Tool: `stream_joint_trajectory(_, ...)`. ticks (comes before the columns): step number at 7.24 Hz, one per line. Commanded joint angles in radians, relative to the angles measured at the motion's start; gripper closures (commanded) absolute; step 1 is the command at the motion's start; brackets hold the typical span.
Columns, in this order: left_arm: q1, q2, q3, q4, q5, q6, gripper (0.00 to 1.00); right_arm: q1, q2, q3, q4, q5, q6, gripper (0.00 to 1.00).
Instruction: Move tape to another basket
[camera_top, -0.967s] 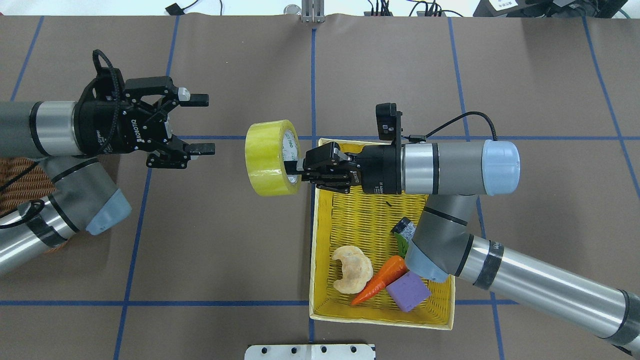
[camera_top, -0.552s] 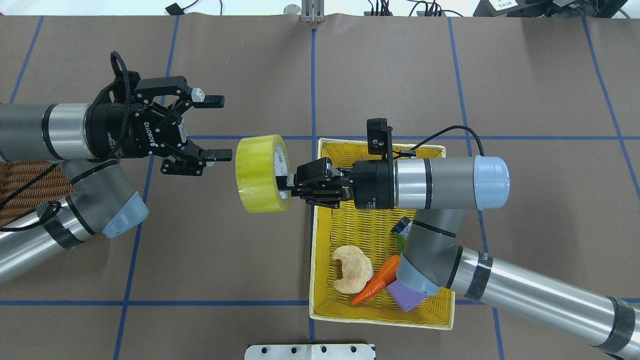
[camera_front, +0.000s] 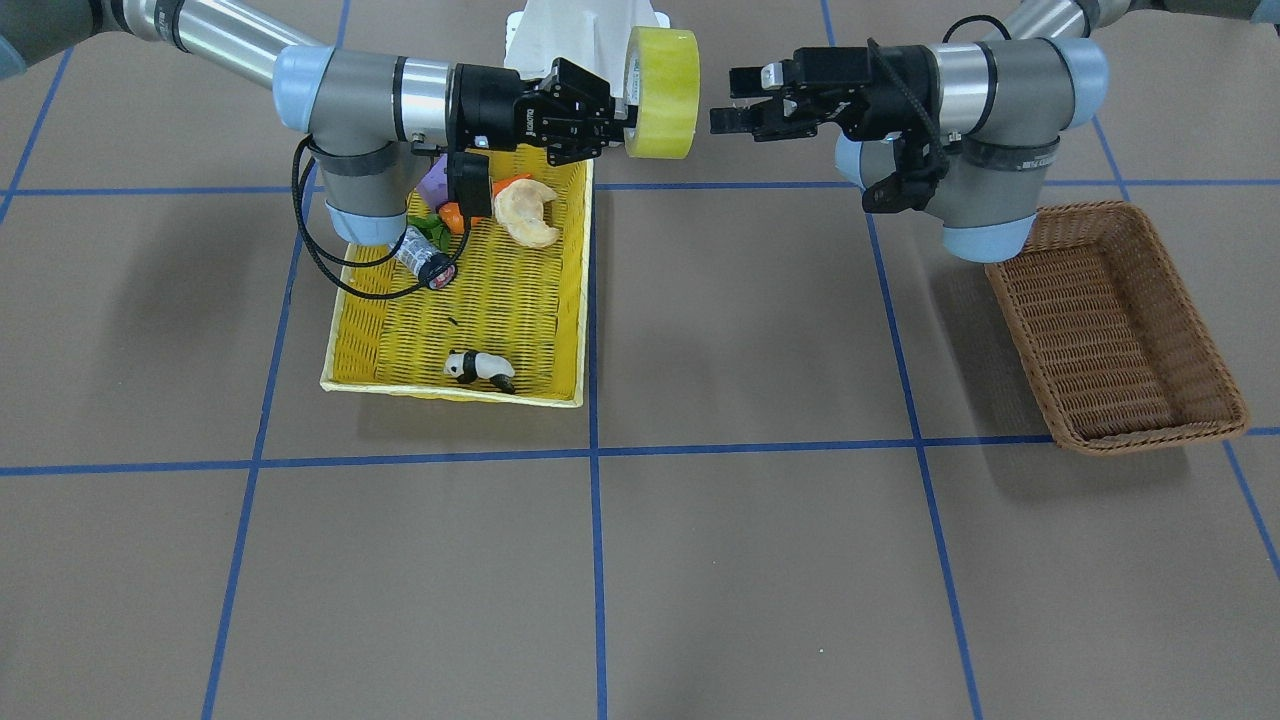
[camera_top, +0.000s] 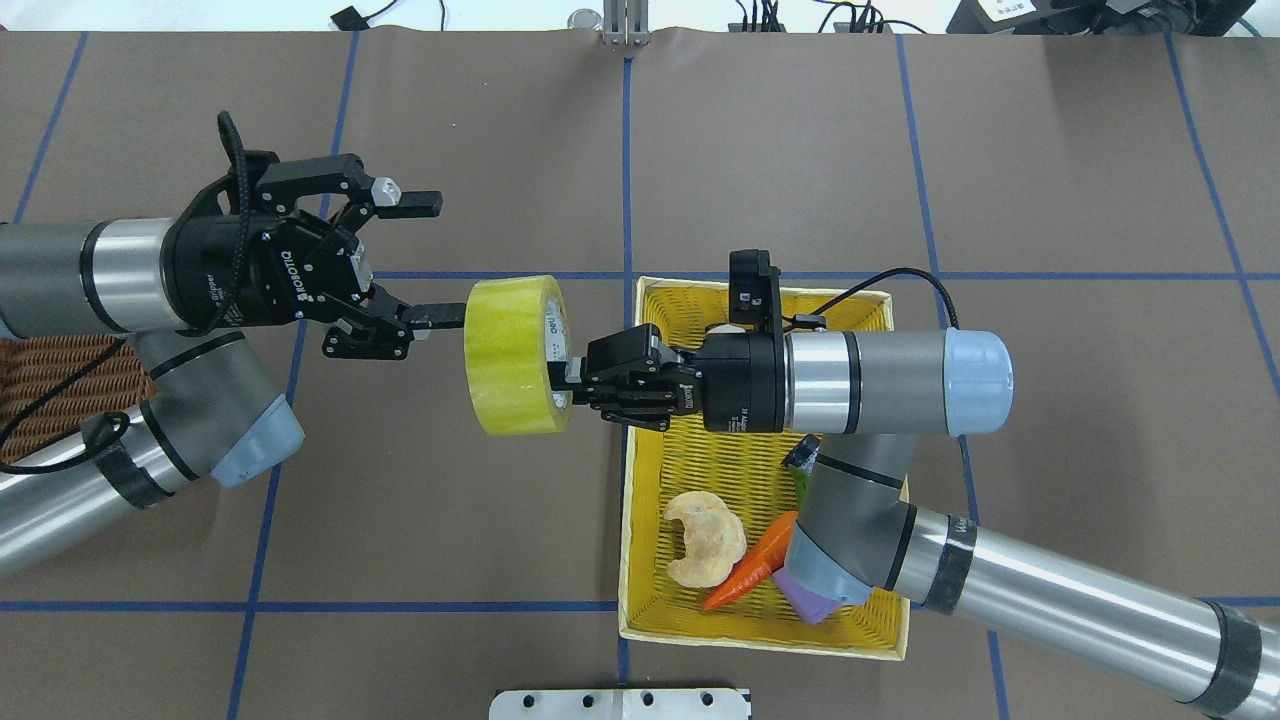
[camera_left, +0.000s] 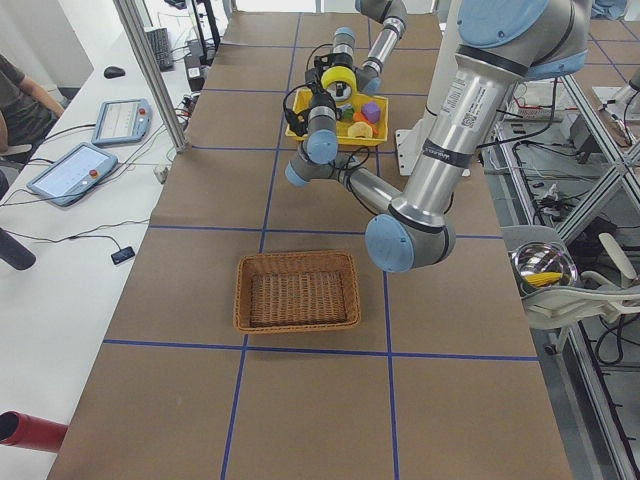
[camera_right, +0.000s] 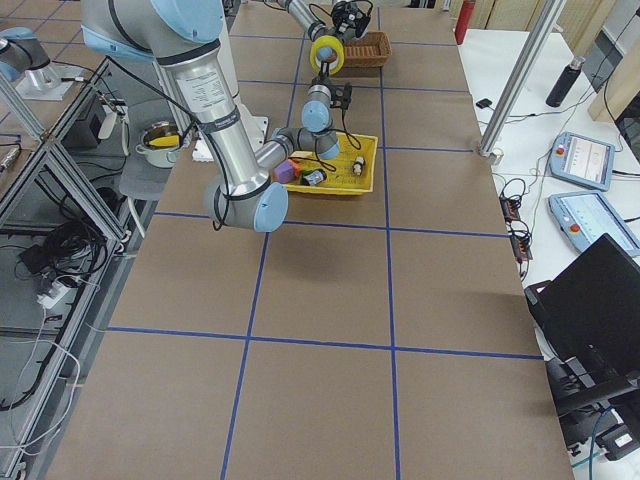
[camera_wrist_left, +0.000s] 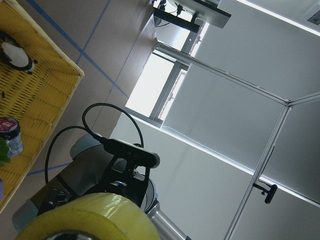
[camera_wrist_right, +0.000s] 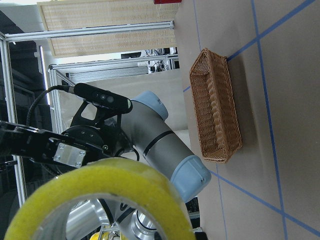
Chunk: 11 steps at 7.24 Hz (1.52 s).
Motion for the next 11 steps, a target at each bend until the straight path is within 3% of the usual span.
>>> stream_joint_trajectory(1,0.023,-0.006,-0.009,-0.003,0.003,-0.003,0.02,-0.001,0.007,-0.008,0.002,-0.017,0.003,1.0)
stream_joint_trajectory(4,0.026,-0.006,-0.02,-0.006,0.003,-0.001,0.03,-0.012,0.018,-0.02,0.002,-0.02,0.003,1.0)
stream_joint_trajectory(7,0.058,-0.006,-0.017,-0.006,0.009,0.003,0.11,-0.032,0.03,-0.022,0.002,-0.043,0.003,1.0)
stream_joint_trajectory(8,0.069,-0.006,-0.018,-0.006,0.042,0.002,0.18,-0.04,0.03,-0.022,0.002,-0.052,0.003,1.0)
stream_joint_trajectory(9,0.071,-0.006,-0.02,-0.006,0.052,-0.001,0.44,-0.04,0.03,-0.026,0.002,-0.052,0.003,1.0)
stream_joint_trajectory(10,0.071,-0.006,-0.028,-0.006,0.052,-0.003,0.78,-0.04,0.03,-0.028,0.002,-0.053,0.003,0.81)
stream_joint_trajectory(11,0.071,-0.006,-0.028,-0.006,0.052,-0.001,1.0,-0.04,0.03,-0.028,0.002,-0.057,0.003,0.53)
